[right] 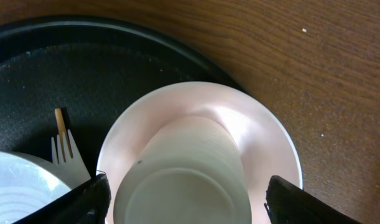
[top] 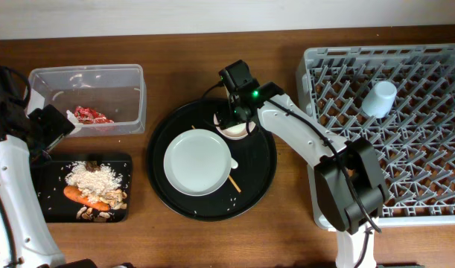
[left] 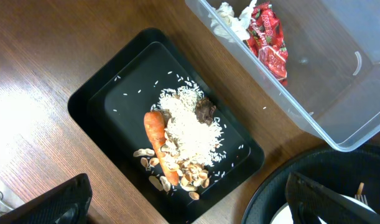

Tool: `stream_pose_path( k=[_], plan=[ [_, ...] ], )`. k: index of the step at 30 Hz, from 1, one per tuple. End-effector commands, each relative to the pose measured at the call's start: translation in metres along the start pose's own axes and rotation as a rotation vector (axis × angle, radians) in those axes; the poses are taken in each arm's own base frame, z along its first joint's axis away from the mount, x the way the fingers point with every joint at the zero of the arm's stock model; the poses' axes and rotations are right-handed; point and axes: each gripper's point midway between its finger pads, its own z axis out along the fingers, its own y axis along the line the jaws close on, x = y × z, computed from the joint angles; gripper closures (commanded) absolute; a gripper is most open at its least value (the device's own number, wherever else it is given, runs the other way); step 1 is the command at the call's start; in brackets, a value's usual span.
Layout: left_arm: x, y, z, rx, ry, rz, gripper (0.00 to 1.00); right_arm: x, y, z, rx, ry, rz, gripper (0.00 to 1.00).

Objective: Sort waste into correct bins and load items into the dishwasher rack
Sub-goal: 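Grasp the white cup from the pink bowl and place it in the rack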

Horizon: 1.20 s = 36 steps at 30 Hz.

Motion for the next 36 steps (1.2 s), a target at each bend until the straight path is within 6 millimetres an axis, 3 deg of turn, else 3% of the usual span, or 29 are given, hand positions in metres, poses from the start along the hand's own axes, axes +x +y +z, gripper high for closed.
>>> stream_pose_path(
  k=[1, 6, 9, 13, 16, 20, 22, 25, 27, 29, 31, 34, 35, 36],
  plan=[
    [-0.003, 0.001, -0.003, 0.0, -0.014, -0.019, 0.01, 0.0, 0.0, 0.004, 0.017, -0.002, 0.005, 0.28],
    [-0.003, 0.001, -0.003, 0.0, -0.014, -0.019, 0.01, 0.0, 0.0, 0.004, 0.016, -0.003, 0.005, 0.35],
    [-0.003, 0.001, -0.003, 0.0, -0.014, -0.019, 0.01, -0.01, -0.001, -0.01, 0.013, -0.029, 0.008, 0.37],
    [-0.003, 0.001, -0.003, 0.0, -0.014, -0.019, 0.01, -0.055, -0.027, -0.084, 0.022, -0.152, 0.06, 0.46],
    [-0.003, 0.001, -0.003, 0.0, -0.014, -0.019, 0.01, -0.08, -0.081, -0.156, 0.071, -0.251, 0.125, 0.45],
    [-0.003, 0.001, -0.003, 0.0, -0.014, -0.019, 0.01, -0.09, -0.17, -0.246, 0.195, -0.387, 0.211, 0.44],
    [-0.003, 0.001, -0.003, 0.0, -0.014, -0.019, 0.01, -0.075, -0.242, -0.29, 0.301, -0.436, 0.333, 0.41],
    [-0.003, 0.001, -0.003, 0.0, -0.014, -0.019, 0.01, -0.03, -0.341, -0.325, 0.461, -0.431, 0.47, 0.41],
    [-0.003, 0.001, -0.003, 0.0, -0.014, -0.019, 0.01, -0.01, -0.377, -0.331, 0.487, -0.431, 0.542, 0.41],
    [-0.003, 0.001, -0.003, 0.0, -0.014, -0.019, 0.01, 0.007, -0.409, -0.325, 0.487, -0.421, 0.601, 0.41],
    [-0.003, 0.001, -0.003, 0.0, -0.014, -0.019, 0.01, 0.025, -0.437, -0.297, 0.484, -0.357, 0.654, 0.41],
    [-0.003, 0.001, -0.003, 0.0, -0.014, -0.019, 0.01, 0.041, -0.456, -0.241, 0.44, -0.245, 0.693, 0.39],
    [-0.003, 0.001, -0.003, 0.0, -0.014, -0.019, 0.01, 0.048, -0.461, -0.219, 0.425, -0.2, 0.706, 0.34],
    [-0.003, 0.001, -0.003, 0.0, -0.014, -0.019, 0.01, 0.051, -0.462, -0.212, 0.419, -0.185, 0.71, 0.32]
  ],
)
